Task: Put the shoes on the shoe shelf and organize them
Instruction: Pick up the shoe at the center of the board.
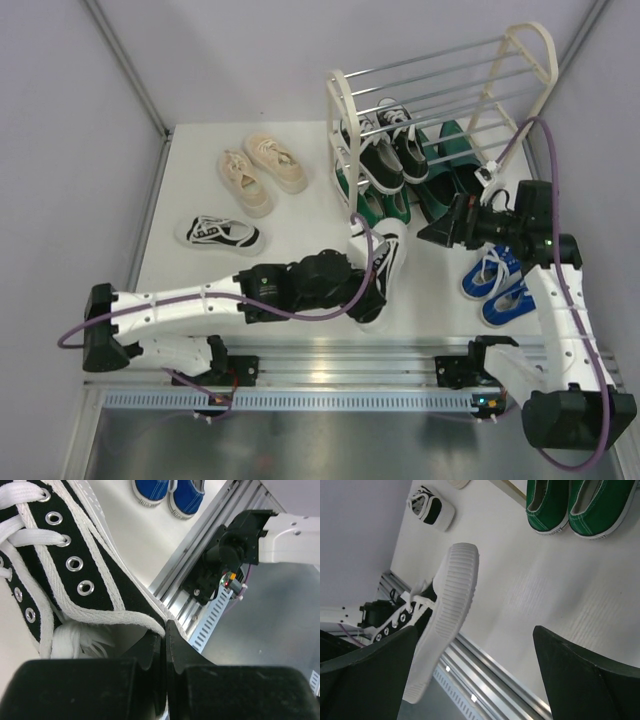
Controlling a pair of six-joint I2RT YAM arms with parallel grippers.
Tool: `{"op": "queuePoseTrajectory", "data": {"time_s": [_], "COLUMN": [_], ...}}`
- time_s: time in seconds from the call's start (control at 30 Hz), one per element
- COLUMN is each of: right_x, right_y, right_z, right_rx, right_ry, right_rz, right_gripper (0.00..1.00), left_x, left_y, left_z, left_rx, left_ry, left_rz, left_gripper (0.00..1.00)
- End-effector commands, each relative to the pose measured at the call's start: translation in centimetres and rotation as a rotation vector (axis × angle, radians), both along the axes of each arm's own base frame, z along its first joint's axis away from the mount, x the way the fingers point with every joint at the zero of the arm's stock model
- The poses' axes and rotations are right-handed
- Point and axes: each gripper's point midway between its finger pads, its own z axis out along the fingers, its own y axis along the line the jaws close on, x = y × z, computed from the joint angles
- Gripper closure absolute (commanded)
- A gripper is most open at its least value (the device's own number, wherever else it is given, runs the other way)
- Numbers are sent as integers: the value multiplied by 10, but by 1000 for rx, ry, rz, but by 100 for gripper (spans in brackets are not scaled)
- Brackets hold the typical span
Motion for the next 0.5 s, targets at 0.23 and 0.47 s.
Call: {"op": "queuePoseTrajectory", "data": {"time_s": [0.23,0.47], "right_x": [1,-6], "right_y": [21,34], "right_z": [8,-3], "right_rx": [189,156], "right_ry": [81,105], "right_rz": [-13,33], "right_gripper": [1,4], "left_x": [20,23], "left_y": [-80,-110], "left_z": [83,86], "left_rx": [-299,-293], "left_ry": [-111,-123], "left_rz": [-18,-54], "left_gripper": [100,100]}}
